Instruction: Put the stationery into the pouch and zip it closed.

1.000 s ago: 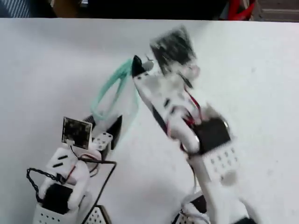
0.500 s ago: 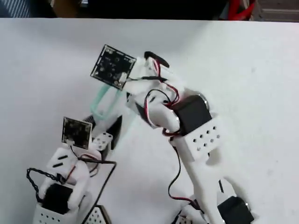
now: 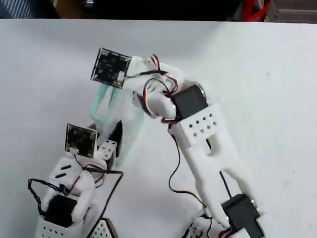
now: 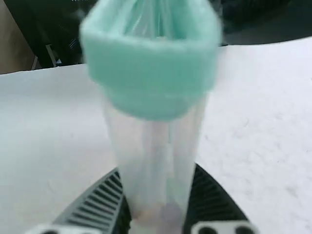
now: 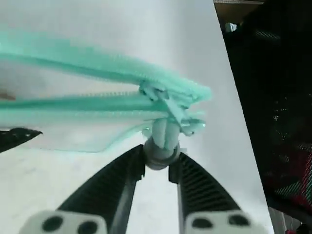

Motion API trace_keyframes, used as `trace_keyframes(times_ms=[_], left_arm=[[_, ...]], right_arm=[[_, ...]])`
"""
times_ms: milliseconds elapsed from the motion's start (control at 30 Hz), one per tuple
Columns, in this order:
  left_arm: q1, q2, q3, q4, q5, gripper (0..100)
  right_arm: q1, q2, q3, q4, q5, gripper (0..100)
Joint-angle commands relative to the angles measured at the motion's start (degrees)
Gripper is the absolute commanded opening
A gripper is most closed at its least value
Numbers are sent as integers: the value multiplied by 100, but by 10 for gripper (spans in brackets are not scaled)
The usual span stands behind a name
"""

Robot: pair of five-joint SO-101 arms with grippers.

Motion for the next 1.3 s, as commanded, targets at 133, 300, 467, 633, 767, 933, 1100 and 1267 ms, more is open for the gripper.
trace_keyframes(times_ms=[133,300,467,633,767,933,1100,1267], left_arm=[[40,-40,-35,-281,0,68],[40,-40,-44,-281,0,68],[31,-40,-44,-264,0,62],[31,-40,-44,-281,-9,23],[31,-40,-44,-281,-9,23],[31,-40,-44,-264,-9,23],[40,-40,-44,-281,-9,23],[40,-40,-44,-281,-9,23]], right_arm=[[-629,-708,-176,418,246,20],[-1279,-1007,-193,1042,141,20],[-1982,-1385,-167,1622,-123,20],[-2571,-1578,-167,2114,-396,20],[-2747,-1569,-211,2281,-422,20],[-1569,-2044,-1222,2000,-448,25],[-585,-1499,-1116,1684,-923,148],[-629,-919,-905,1516,-1187,268]])
